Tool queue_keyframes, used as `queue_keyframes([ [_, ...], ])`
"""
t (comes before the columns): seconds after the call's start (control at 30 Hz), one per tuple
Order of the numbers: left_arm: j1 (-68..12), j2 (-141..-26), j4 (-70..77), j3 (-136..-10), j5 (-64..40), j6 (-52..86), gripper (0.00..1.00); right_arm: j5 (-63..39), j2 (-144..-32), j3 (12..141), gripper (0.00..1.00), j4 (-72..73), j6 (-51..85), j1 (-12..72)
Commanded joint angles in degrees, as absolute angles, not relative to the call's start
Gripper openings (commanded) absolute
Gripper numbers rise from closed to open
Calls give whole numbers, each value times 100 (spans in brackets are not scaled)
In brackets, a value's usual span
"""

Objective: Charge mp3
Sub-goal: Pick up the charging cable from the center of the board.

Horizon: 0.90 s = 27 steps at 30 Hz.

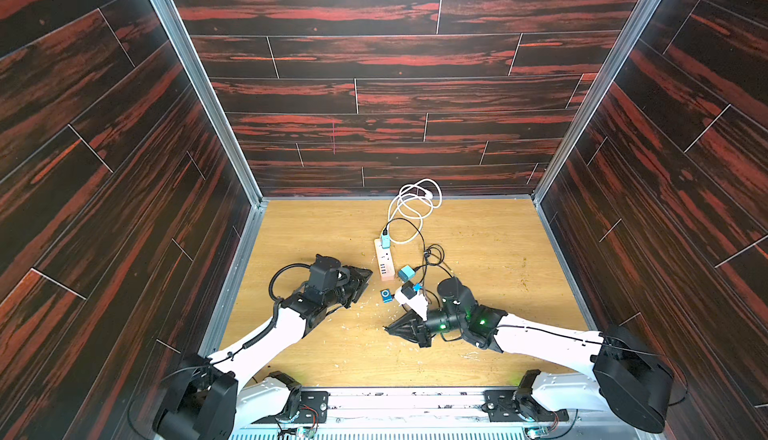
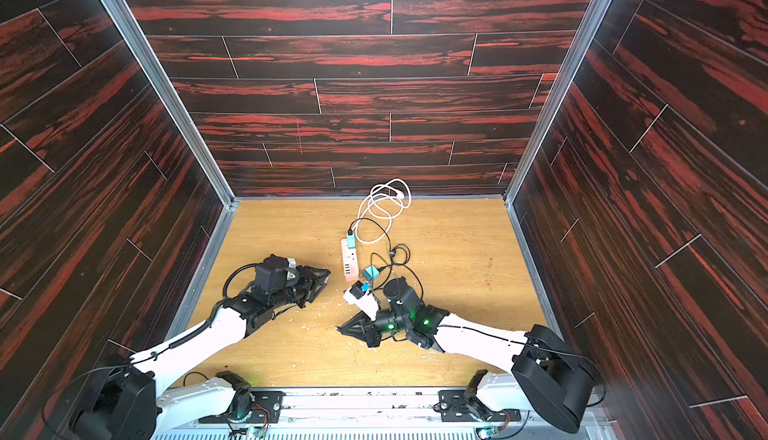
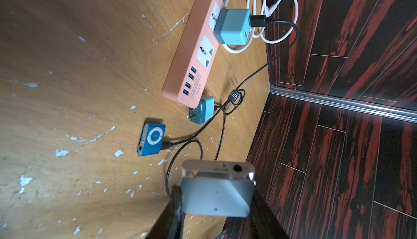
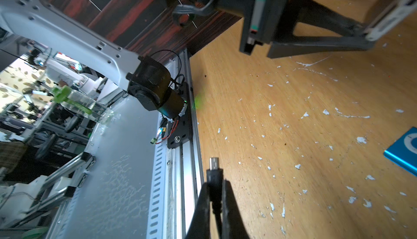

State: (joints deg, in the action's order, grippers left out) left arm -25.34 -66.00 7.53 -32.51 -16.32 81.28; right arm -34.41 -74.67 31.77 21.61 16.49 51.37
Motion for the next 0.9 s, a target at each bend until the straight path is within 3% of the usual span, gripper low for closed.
queue_keyframes([
  [0.0, -2505, -6298, 993, -3097, -1643, 8056, 0, -4115, -7269, 2985, 0, 2819, 2092, 4907],
  [0.5, -2522, -5675, 1540, -2638, -1667, 8029, 0, -5176, -7683, 2629, 0, 4600, 3373, 4340],
  [0.87, -2724, -5344, 2171, -2417, -1665, 8005, 0, -5667, -8637, 2663, 0, 6603, 4867, 3975],
])
